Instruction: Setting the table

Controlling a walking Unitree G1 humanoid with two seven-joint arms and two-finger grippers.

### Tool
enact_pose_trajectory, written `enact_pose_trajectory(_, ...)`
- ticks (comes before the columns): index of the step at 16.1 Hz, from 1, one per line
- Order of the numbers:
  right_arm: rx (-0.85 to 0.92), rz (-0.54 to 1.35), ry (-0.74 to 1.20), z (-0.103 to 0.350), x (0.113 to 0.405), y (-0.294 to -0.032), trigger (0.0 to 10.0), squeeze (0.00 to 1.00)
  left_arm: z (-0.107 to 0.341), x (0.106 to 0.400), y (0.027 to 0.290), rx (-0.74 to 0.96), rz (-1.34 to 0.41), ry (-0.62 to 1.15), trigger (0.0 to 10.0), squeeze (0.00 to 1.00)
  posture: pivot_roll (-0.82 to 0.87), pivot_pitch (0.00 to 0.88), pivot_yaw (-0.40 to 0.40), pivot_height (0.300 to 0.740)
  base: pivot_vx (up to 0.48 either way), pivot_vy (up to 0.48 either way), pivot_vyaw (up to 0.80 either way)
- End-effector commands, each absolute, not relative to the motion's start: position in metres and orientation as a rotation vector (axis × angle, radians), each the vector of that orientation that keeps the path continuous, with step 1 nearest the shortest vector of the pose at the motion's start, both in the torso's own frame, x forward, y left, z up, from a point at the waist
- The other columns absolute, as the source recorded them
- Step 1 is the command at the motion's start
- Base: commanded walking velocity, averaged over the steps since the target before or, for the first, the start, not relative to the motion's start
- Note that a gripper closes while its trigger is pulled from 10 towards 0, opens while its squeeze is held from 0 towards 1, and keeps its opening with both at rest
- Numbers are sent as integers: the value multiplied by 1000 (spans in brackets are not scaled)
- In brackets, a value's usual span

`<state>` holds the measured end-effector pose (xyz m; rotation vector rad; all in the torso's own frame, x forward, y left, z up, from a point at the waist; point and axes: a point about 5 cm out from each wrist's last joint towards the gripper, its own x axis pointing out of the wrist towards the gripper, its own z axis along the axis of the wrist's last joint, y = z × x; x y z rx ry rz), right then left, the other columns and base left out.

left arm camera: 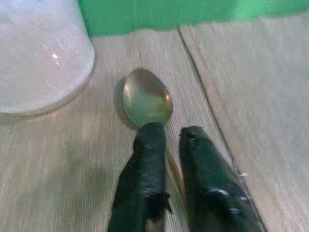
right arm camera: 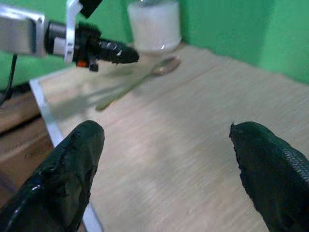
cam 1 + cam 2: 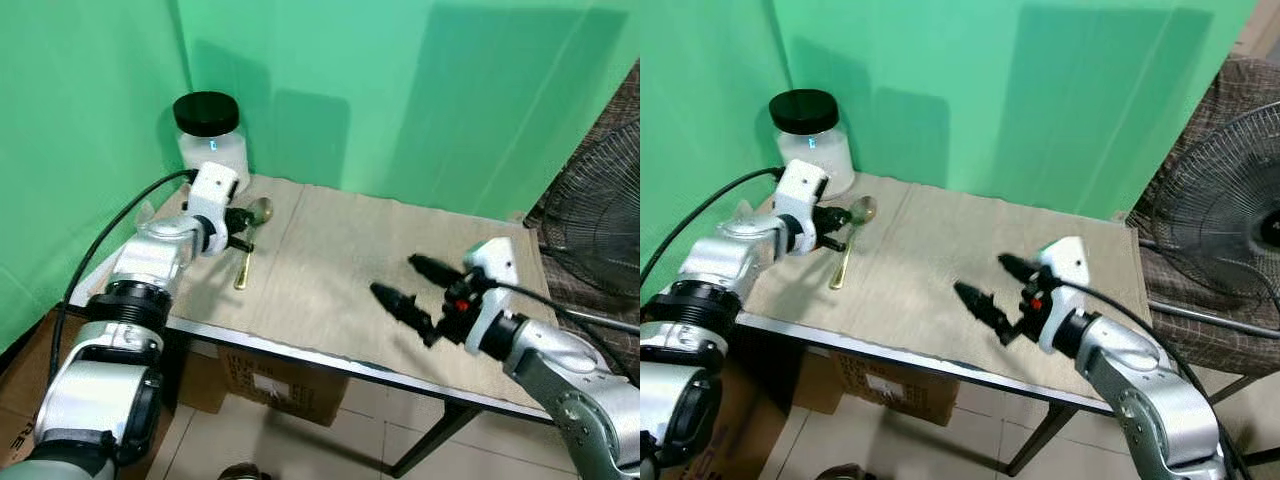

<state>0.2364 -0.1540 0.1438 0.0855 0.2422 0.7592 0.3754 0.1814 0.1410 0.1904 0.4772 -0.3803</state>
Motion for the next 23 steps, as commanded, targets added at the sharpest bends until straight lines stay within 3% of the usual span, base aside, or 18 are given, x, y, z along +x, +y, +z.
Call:
enact_pose_trajectory(1, 56, 768, 249, 145, 236, -155, 10000, 0, 138, 376, 172, 244, -390, 501, 10000, 1000, 71, 0, -40, 740, 0, 0, 0)
enact_pose_trajectory(11, 46, 822, 259, 147, 235, -152, 10000, 0, 133, 383, 165, 254, -325, 555, 10000, 1000, 63, 0, -35, 740, 0, 0, 0)
enact_pose_trajectory(13, 37, 866, 281, 146, 231, -152, 10000, 0, 129, 383, 163, 230, -329, 578, 10000, 0, 66, 0, -31, 740, 0, 0, 0)
enact_pose_trajectory(17, 27, 918, 301, 146, 226, -150, 10000, 0, 120, 381, 170, 303, -300, 630, 10000, 0, 65, 0, -28, 740, 0, 0, 0)
enact_pose_trajectory(18, 28, 920, 303, 146, 225, -150, 10000, 0, 119, 381, 173, 326, -288, 636, 4667, 0, 64, 0, -31, 740, 0, 0, 0)
enact_pose_trajectory(19, 30, 921, 308, 146, 224, -151, 10000, 0, 118, 381, 174, 327, -286, 637, 0, 0, 64, 0, -30, 740, 0, 0, 0)
enact_pose_trajectory(23, 31, 930, 320, 145, 220, -151, 10000, 0, 119, 382, 172, 302, -312, 632, 0, 0, 62, 0, -31, 740, 0, 0, 0)
